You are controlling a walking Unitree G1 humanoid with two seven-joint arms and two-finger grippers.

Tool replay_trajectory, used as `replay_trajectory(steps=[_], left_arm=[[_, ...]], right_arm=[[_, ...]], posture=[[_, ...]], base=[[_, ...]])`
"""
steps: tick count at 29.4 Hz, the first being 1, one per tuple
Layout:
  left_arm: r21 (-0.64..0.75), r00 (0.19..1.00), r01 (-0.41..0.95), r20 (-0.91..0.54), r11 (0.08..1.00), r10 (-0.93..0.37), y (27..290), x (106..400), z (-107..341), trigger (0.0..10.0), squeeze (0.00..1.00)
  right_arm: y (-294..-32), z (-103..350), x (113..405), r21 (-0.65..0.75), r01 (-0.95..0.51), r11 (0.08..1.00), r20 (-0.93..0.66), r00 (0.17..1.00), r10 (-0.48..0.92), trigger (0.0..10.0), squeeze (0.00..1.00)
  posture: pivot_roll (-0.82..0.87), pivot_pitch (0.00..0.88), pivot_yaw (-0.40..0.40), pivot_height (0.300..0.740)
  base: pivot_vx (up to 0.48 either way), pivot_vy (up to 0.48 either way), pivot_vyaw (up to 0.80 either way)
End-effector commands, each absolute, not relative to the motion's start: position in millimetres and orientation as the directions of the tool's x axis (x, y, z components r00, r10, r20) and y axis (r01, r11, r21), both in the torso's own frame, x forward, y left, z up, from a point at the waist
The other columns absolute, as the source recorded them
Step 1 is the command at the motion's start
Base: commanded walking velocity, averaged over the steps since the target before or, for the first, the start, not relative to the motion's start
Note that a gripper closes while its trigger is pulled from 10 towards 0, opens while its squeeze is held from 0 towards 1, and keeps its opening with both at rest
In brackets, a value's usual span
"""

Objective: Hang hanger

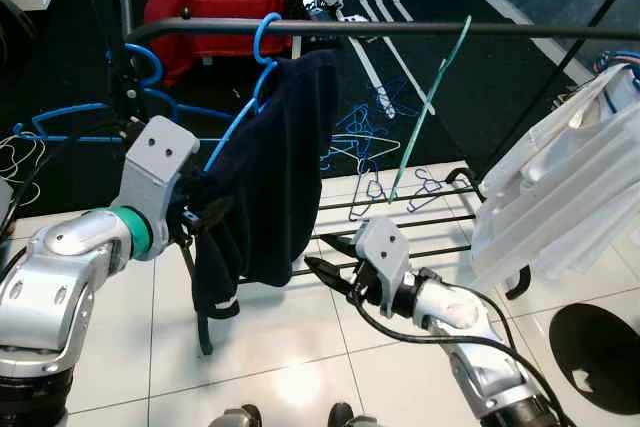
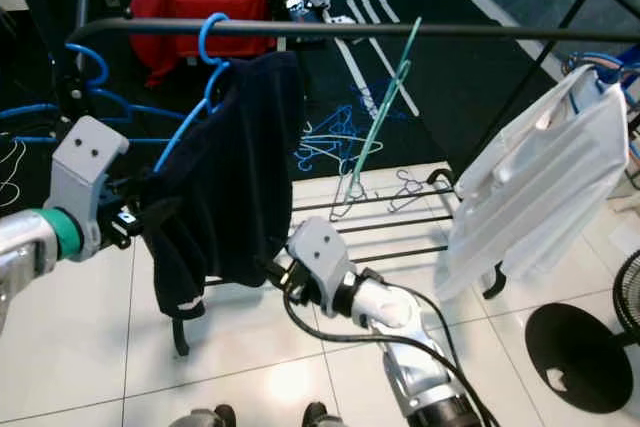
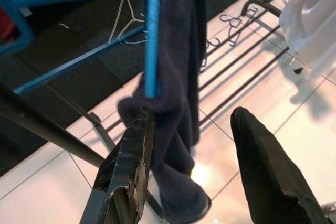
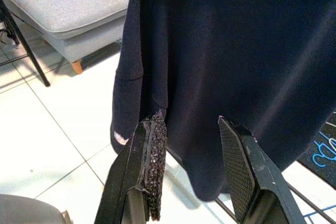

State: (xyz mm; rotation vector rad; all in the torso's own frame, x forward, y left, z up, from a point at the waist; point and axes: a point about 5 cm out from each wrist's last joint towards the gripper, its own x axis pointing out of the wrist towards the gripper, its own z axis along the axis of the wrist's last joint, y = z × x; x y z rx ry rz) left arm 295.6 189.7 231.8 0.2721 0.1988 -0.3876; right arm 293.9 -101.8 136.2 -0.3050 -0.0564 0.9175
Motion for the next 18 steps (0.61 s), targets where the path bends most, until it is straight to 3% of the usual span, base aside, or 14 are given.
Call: replay_trajectory(steps=[1, 7, 14, 17, 18], left_arm=[[0.207, 0.916, 0.361, -0.263, 0.909, -0.303, 193, 299, 227, 10.0, 0.0], [0.222, 0.927, 0.328, -0.261, 0.918, -0.268, 192, 302, 226, 10.0, 0.0], [0.314, 0.969, 0.197, -0.204, 0.929, -0.137, 200, 312, 229, 9.2, 0.0], [0.301, 0.978, 0.158, -0.181, 0.94, -0.107, 203, 316, 233, 7.6, 0.0], [0.298, 0.979, 0.152, -0.177, 0.942, -0.102, 203, 317, 233, 7.6, 0.0]], right_arm=[[-102, 131, 292, -0.273, -0.778, 0.565, -0.094, 0.606, 0.79, 10.0, 0.0], [-104, 132, 291, -0.274, -0.777, 0.567, -0.096, 0.608, 0.788, 10.0, 0.0], [-102, 131, 291, -0.272, -0.779, 0.565, -0.094, 0.606, 0.79, 10.0, 0.0], [-102, 131, 291, -0.272, -0.779, 0.565, -0.093, 0.606, 0.79, 10.0, 0.0], [-102, 131, 291, -0.272, -0.779, 0.565, -0.093, 0.606, 0.79, 10.0, 0.0]], posture=[[0.06, 0.127, 0.038, 0.74], [0.06, 0.129, 0.038, 0.74], [0.06, 0.129, 0.037, 0.74], [0.06, 0.13, 0.037, 0.74], [0.06, 0.13, 0.037, 0.74]], base=[[0.0, 0.0, 0.0], [0.0, 0.0, 0.0], [0.0, 0.0, 0.0], [0.0, 0.0, 0.0], [0.0, 0.0, 0.0]])
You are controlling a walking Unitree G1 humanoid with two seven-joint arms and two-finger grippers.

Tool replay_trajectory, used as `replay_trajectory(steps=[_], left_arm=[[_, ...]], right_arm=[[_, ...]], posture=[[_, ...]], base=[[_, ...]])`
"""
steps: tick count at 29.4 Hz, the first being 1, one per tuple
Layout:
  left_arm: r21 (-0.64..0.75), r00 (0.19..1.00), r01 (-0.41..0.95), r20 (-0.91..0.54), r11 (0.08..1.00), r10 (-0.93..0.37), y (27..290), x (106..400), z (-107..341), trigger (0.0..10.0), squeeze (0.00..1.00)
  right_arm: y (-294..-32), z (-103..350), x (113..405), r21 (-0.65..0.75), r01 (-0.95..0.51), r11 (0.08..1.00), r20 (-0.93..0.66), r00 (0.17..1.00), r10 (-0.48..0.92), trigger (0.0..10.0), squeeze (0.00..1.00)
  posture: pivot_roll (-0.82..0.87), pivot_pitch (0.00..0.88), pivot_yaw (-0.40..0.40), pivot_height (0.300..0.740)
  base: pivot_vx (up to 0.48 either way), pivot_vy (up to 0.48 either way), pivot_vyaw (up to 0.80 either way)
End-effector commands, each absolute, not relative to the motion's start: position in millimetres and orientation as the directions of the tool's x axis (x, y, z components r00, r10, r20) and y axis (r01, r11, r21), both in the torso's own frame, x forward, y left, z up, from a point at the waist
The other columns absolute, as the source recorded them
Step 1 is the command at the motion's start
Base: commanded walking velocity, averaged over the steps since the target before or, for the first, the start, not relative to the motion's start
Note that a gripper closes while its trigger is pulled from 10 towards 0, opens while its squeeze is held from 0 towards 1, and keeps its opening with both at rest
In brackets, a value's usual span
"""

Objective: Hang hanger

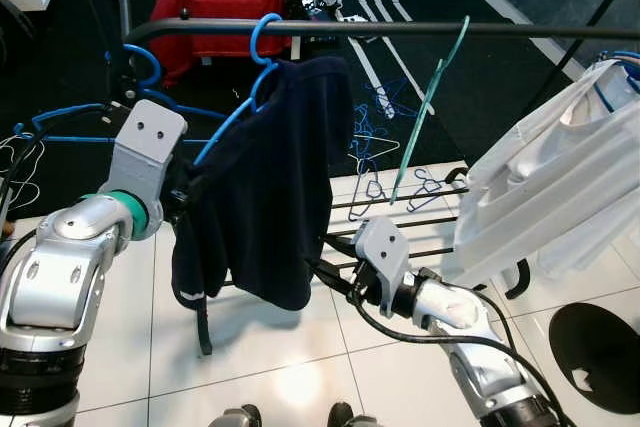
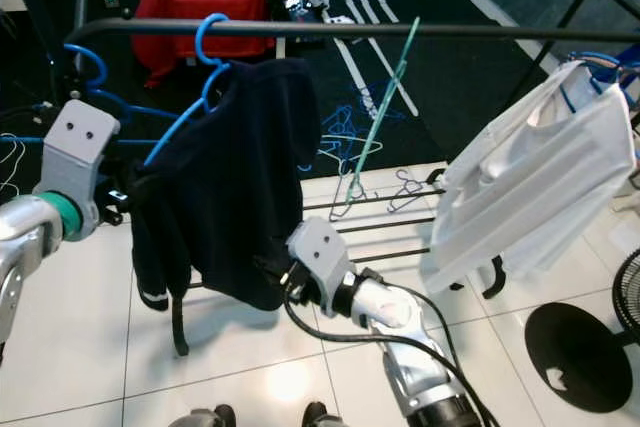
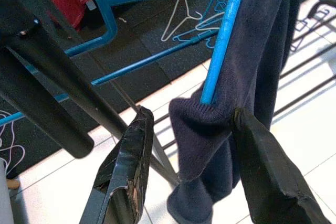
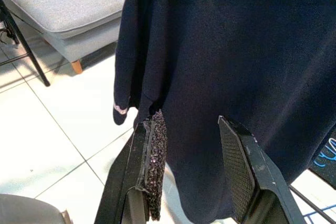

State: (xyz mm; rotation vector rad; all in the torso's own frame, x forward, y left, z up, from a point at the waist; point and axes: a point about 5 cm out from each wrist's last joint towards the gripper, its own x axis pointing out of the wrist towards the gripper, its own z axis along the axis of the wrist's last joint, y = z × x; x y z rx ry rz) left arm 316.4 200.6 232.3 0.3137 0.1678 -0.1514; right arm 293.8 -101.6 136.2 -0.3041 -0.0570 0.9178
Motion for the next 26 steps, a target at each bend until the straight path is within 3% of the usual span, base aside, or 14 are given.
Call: replay_trajectory(steps=[1, 5, 6, 9, 11, 13, 14, 26], left_arm=[[0.299, 0.981, 0.142, -0.17, 0.944, -0.093, 203.7, 317.8, 234.2, 7.0, 0.0], [0.301, 0.983, 0.131, -0.163, 0.945, -0.084, 204.0, 318.7, 234.8, 6.6, 0.0], [0.298, 0.983, 0.131, -0.164, 0.946, -0.084, 204.0, 318.9, 234.7, 5.0, 0.0], [0.294, 0.983, 0.133, -0.164, 0.947, -0.087, 203.9, 318.8, 234.8, 4.4, 0.0], [0.289, 0.983, 0.133, -0.161, 0.948, -0.088, 203.7, 319.4, 234.5, 2.5, 0.0], [0.289, 0.983, 0.135, -0.161, 0.948, -0.091, 203.4, 319.3, 234.2, 2.0, 0.0], [0.291, 0.982, 0.139, -0.163, 0.947, -0.094, 203.1, 319.2, 233.2, 0.0, 0.0], [0.304, 0.982, 0.144, -0.163, 0.942, -0.098, 204.2, 318.1, 231.8, 0.0, 0.0]], right_arm=[[-101.9, 131.5, 291.0, -0.271, -0.779, 0.565, -0.093, 0.605, 0.79, 10.0, 0.0], [-102.0, 131.6, 290.9, -0.271, -0.779, 0.565, -0.094, 0.606, 0.79, 10.0, 0.0], [-102.2, 131.6, 290.8, -0.271, -0.779, 0.566, -0.094, 0.606, 0.79, 10.0, 0.0], [-102.7, 131.5, 290.8, -0.271, -0.778, 0.566, -0.094, 0.607, 0.789, 10.0, 0.0], [-102.9, 131.5, 290.7, -0.271, -0.778, 0.566, -0.094, 0.607, 0.789, 10.0, 0.0], [-102.8, 131.5, 290.8, -0.271, -0.778, 0.566, -0.094, 0.607, 0.789, 10.0, 0.0], [-102.7, 131.5, 290.9, -0.271, -0.778, 0.566, -0.094, 0.607, 0.789, 10.0, 0.0], [-103.3, 131.4, 291.5, -0.273, -0.777, 0.567, -0.095, 0.608, 0.788, 10.0, 0.0]], posture=[[0.05, 0.13, 0.038, 0.74], [0.06, 0.131, 0.039, 0.74], [0.06, 0.131, 0.039, 0.74], [0.06, 0.132, 0.039, 0.74], [0.06, 0.131, 0.039, 0.74], [0.06, 0.131, 0.039, 0.74], [0.06, 0.13, 0.039, 0.74], [0.06, 0.129, 0.038, 0.74]], base=[[0.0, 0.0, 0.0], [0.0, 0.0, 0.0], [0.0, 0.0, 0.0], [0.0, 0.0, 0.0], [0.0, 0.0, 0.0], [0.0, 0.0, 0.0], [0.0, 0.0, 0.0], [0.0, 0.0, 0.0]])
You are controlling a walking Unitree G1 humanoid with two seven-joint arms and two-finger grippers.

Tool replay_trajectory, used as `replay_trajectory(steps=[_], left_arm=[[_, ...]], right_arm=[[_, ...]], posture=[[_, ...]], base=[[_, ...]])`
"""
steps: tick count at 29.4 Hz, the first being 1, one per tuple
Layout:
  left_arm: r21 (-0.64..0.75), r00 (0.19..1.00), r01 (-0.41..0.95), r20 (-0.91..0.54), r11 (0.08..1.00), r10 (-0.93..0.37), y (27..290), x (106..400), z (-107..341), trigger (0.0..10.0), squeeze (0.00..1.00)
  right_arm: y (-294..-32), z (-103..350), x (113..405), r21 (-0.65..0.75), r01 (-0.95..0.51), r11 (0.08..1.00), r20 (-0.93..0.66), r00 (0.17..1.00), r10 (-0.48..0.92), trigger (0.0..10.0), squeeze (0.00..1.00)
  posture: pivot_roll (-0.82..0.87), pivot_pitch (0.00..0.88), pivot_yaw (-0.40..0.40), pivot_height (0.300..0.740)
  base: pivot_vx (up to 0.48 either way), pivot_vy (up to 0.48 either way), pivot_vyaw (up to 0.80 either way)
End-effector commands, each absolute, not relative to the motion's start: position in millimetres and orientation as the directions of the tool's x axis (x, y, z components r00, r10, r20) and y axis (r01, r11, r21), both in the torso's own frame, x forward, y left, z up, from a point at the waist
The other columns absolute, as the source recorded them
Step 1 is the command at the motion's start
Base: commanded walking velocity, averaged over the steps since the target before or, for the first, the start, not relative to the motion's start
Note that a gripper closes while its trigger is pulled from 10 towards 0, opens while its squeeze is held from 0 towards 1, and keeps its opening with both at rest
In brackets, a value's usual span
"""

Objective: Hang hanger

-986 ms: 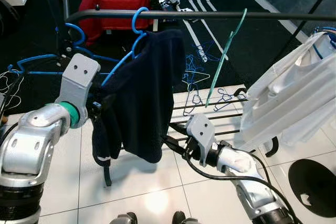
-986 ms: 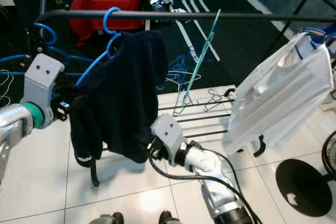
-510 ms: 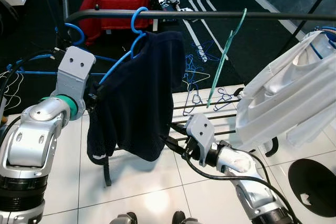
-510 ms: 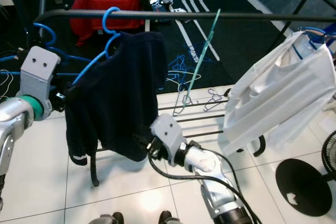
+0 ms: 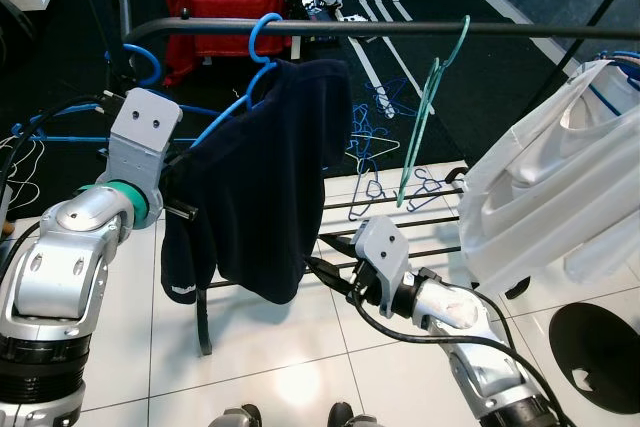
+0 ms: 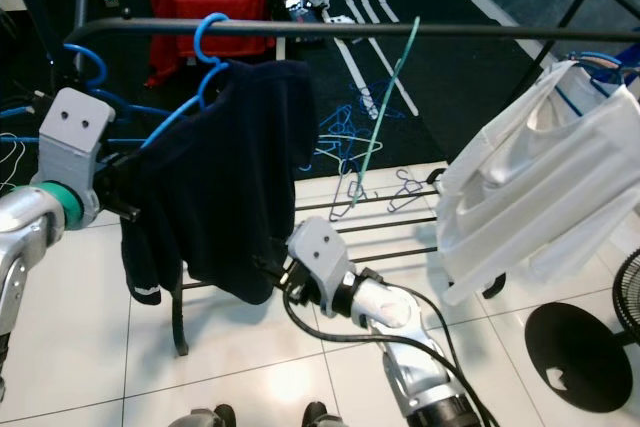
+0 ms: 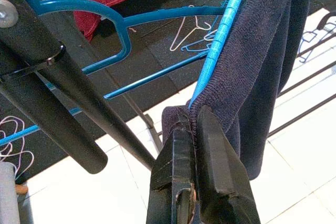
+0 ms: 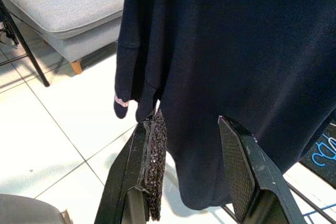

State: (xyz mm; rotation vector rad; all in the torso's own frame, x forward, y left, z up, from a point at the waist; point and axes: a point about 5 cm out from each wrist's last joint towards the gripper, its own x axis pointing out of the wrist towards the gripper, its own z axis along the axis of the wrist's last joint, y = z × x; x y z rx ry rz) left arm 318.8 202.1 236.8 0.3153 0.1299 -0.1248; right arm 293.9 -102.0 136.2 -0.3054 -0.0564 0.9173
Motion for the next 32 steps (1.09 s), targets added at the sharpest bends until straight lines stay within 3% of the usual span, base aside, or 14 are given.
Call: replay_trajectory(steps=[1, 10, 17, 21, 32], left_arm=[[0.3, 0.983, 0.151, -0.149, 0.942, -0.11, 202, 318, 235, 0.0, 0.0], [0.269, 0.976, 0.218, -0.083, 0.938, -0.203, 182, 320, 248, 0.0, 0.0], [0.241, 0.947, 0.313, -0.009, 0.918, -0.321, 150, 323, 264, 0.0, 0.0], [0.24, 0.942, 0.325, -0.001, 0.915, -0.335, 145, 324, 266, 0.0, 0.0], [0.258, 0.913, 0.387, 0.027, 0.885, -0.407, 97, 338, 269, 0.0, 0.0]], right_arm=[[-103, 132, 292, -0.273, -0.777, 0.567, -0.095, 0.608, 0.788, 10.0, 0.0], [-103, 131, 292, -0.274, -0.777, 0.566, -0.096, 0.608, 0.788, 10.0, 0.0], [-102, 131, 292, -0.276, -0.778, 0.565, -0.095, 0.607, 0.789, 10.0, 0.0], [-102, 131, 292, -0.277, -0.778, 0.565, -0.095, 0.607, 0.789, 10.0, 0.0], [-102, 132, 293, -0.279, -0.772, 0.571, -0.09, 0.613, 0.785, 10.0, 0.0]], posture=[[0.06, 0.129, 0.038, 0.74], [0.05, 0.128, 0.037, 0.74], [0.05, 0.122, 0.041, 0.74], [0.05, 0.122, 0.041, 0.74], [0.05, 0.114, 0.05, 0.74]], base=[[0.0, 0.0, 0.0], [0.0, 0.0, 0.0], [0.0, 0.0, 0.0], [0.0, 0.0, 0.0], [0.0, 0.0, 0.0]])
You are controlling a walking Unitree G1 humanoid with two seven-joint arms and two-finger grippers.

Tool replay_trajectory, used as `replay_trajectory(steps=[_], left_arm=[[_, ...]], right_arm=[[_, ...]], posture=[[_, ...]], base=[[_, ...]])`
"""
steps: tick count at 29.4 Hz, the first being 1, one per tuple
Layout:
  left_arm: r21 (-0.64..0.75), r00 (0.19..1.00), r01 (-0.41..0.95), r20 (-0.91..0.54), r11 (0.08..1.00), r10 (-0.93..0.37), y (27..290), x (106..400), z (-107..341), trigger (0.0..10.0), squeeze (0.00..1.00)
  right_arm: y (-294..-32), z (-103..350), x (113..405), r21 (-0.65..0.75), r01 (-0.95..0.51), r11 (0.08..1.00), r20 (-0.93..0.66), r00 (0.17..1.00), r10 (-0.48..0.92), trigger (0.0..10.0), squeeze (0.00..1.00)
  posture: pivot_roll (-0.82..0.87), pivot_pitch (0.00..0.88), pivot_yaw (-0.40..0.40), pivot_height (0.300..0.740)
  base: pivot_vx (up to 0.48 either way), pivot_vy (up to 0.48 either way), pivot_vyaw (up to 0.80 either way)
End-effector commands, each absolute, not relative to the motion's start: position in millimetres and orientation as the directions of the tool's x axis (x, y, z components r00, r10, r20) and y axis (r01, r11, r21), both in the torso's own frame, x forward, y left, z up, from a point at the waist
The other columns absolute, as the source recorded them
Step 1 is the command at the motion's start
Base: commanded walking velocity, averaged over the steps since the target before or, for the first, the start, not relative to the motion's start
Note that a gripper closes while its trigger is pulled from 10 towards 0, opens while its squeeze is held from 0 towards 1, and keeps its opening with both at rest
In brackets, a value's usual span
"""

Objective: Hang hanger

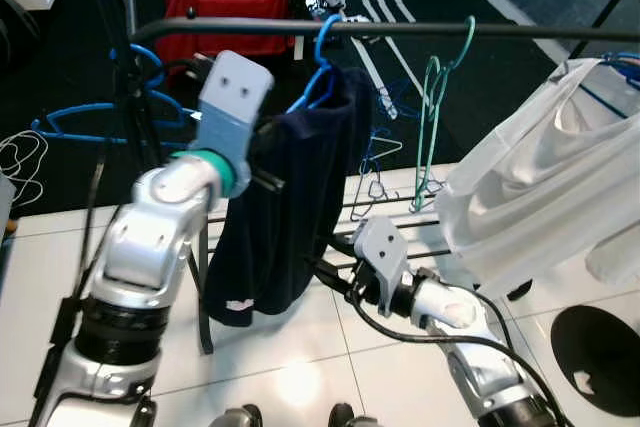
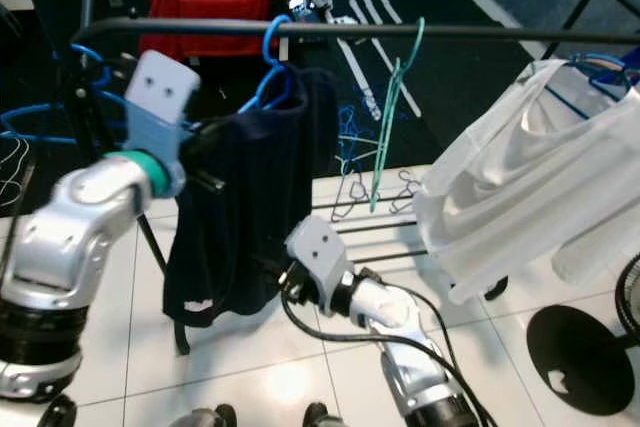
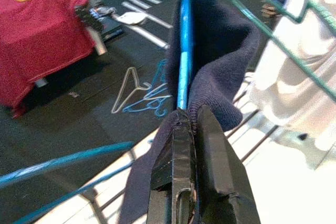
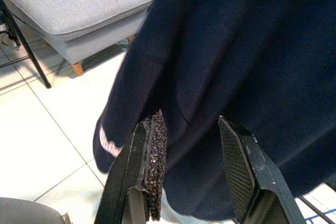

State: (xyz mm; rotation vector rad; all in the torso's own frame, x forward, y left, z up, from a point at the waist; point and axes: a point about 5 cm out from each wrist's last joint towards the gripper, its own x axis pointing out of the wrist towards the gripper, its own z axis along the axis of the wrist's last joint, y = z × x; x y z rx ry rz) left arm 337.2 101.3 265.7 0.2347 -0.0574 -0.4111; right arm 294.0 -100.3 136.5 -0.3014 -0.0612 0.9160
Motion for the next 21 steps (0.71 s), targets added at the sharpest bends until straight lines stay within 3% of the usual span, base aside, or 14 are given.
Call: replay_trajectory(steps=[1, 16, 18, 21], left_arm=[[0.254, 0.912, 0.388, 0.031, 0.886, -0.409, 94, 340, 271, 0.0, 0.0], [0.274, 0.917, 0.368, 0.048, 0.888, -0.395, 59, 356, 276, 0.0, 0.0], [0.298, 0.901, 0.395, 0.058, 0.869, -0.429, 36, 359, 277, 0.0, 0.0], [0.314, 0.897, 0.4, 0.06, 0.861, -0.438, 25, 361, 276, 0.0, 0.0]], right_arm=[[-103, 132, 293, -0.279, -0.771, 0.572, -0.091, 0.614, 0.784, 10.0, 0.0], [-102, 131, 291, -0.275, -0.769, 0.577, -0.09, 0.618, 0.781, 10.0, 0.0], [-102, 131, 291, -0.275, -0.767, 0.58, -0.09, 0.621, 0.778, 10.0, 0.0], [-102, 131, 291, -0.275, -0.766, 0.582, -0.089, 0.623, 0.777, 10.0, 0.0]], posture=[[0.05, 0.114, 0.051, 0.74], [0.04, 0.12, 0.06, 0.74], [0.04, 0.119, 0.065, 0.74], [0.03, 0.117, 0.066, 0.74]], base=[[0.0, 0.0, 0.0], [0.0, 0.0, 0.0], [0.0, 0.0, 0.0], [0.0, 0.0, 0.0]])
